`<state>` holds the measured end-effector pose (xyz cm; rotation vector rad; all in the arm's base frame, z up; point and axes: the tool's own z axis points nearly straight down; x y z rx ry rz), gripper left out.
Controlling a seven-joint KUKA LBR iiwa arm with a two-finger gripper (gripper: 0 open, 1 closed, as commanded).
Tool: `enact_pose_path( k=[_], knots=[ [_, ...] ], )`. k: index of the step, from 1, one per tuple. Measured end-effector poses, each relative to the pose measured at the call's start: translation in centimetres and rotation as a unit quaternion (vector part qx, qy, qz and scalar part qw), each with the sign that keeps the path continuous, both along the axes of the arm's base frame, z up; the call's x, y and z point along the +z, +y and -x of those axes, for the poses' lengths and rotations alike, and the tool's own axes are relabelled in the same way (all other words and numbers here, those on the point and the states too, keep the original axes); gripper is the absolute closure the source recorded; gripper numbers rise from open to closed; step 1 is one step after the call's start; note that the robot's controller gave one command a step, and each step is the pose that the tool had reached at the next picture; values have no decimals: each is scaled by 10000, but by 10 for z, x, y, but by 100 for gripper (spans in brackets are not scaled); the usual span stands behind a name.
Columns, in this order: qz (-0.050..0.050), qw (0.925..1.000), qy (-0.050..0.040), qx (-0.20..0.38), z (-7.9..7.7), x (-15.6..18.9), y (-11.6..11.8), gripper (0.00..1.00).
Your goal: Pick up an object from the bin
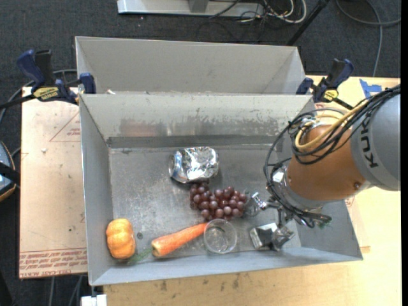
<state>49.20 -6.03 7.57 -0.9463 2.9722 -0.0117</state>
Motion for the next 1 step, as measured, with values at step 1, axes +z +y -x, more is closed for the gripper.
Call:
enact_pose_path(
  k=[1],
  knots=[
    [-7,10000,24,-6,4,0,-4,100]
  ],
)
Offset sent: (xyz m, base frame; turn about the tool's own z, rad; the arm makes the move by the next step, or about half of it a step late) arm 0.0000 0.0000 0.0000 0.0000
